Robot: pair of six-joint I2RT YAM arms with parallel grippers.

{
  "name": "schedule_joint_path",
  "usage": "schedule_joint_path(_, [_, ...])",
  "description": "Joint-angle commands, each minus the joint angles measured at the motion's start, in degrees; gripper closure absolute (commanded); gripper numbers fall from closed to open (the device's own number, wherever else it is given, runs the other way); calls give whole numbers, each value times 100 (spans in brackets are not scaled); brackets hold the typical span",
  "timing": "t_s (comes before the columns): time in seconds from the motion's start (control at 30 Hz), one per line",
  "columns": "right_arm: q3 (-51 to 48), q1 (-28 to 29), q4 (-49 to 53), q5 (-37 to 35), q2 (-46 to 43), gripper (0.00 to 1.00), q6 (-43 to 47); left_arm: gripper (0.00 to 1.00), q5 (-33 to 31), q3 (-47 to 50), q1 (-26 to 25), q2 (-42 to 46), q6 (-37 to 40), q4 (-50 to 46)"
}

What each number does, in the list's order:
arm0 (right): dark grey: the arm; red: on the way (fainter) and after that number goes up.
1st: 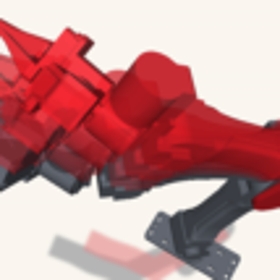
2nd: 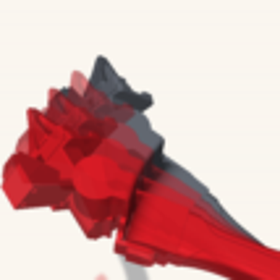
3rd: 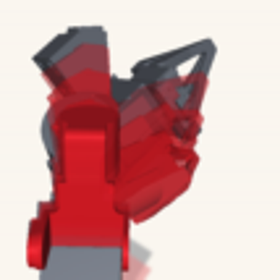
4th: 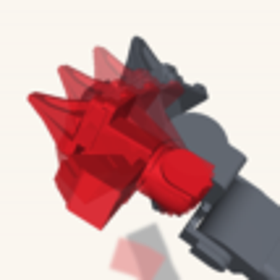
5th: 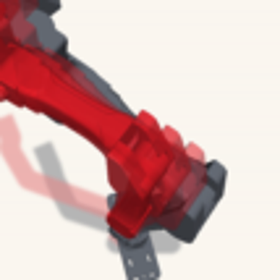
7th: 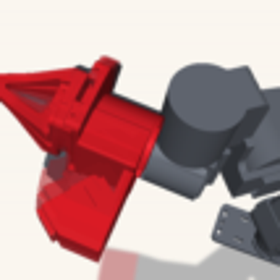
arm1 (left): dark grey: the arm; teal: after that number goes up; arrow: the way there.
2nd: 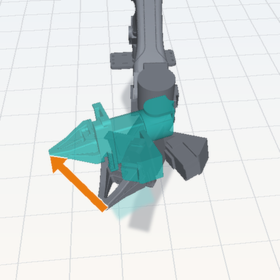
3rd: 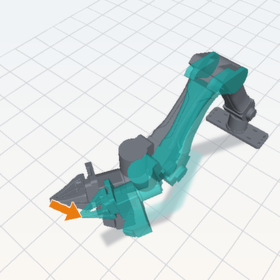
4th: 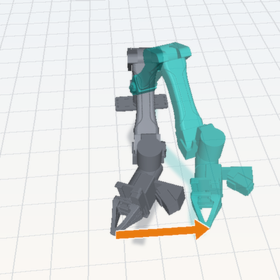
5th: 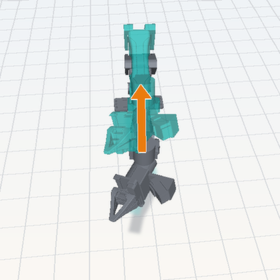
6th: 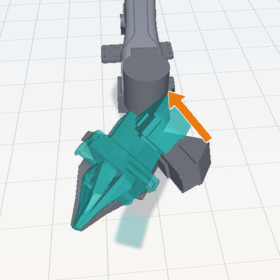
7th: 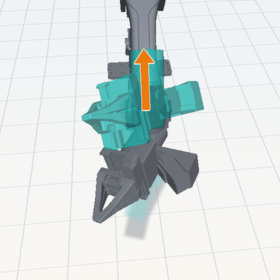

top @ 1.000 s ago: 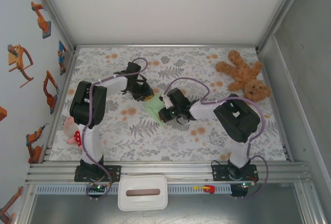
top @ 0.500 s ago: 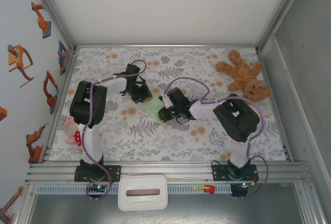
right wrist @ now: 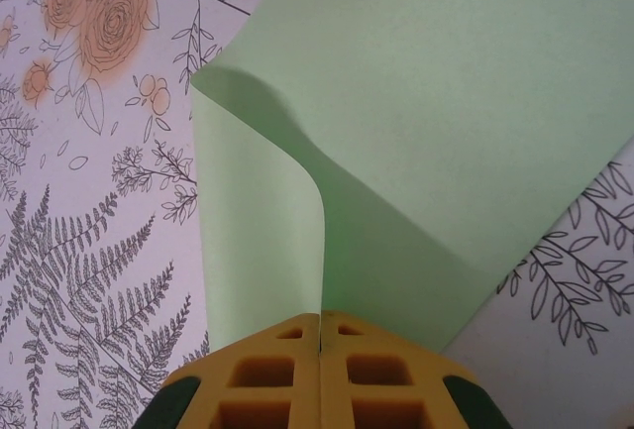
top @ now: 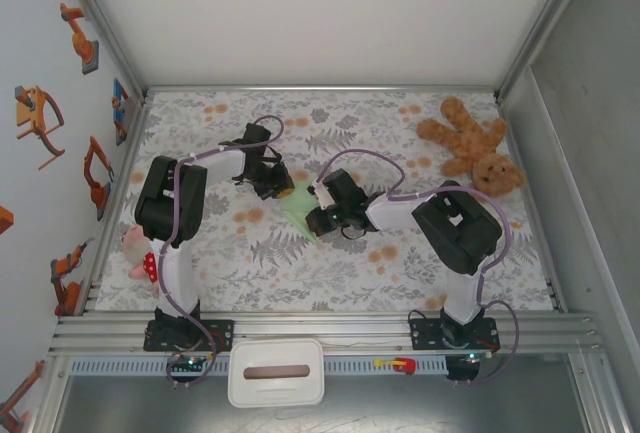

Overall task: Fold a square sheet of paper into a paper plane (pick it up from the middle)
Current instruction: Third fold the triangle at the center of the table.

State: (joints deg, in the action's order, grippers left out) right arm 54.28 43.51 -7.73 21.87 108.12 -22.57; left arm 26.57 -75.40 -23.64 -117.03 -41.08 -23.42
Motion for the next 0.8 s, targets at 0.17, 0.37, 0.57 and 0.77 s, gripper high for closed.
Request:
schedule_joint_path(0.17, [87,-44,183,255,-104,100,-57,86,-195,-61,-51,-240,74,-260])
schedule_joint_path(0.37, [74,-37,218,126,-107,100,-59,86,-193,-61,-45,-240,74,-251])
schedule_joint_path(0.57, [74,-48,254,24,-106,100,-77,86,-195,-72,-49,-241,66,-251])
schedule_joint_path(0.77, [74,-47,258,63,-47,100,-87,85,-56,-149,-22,-80,-18,-200])
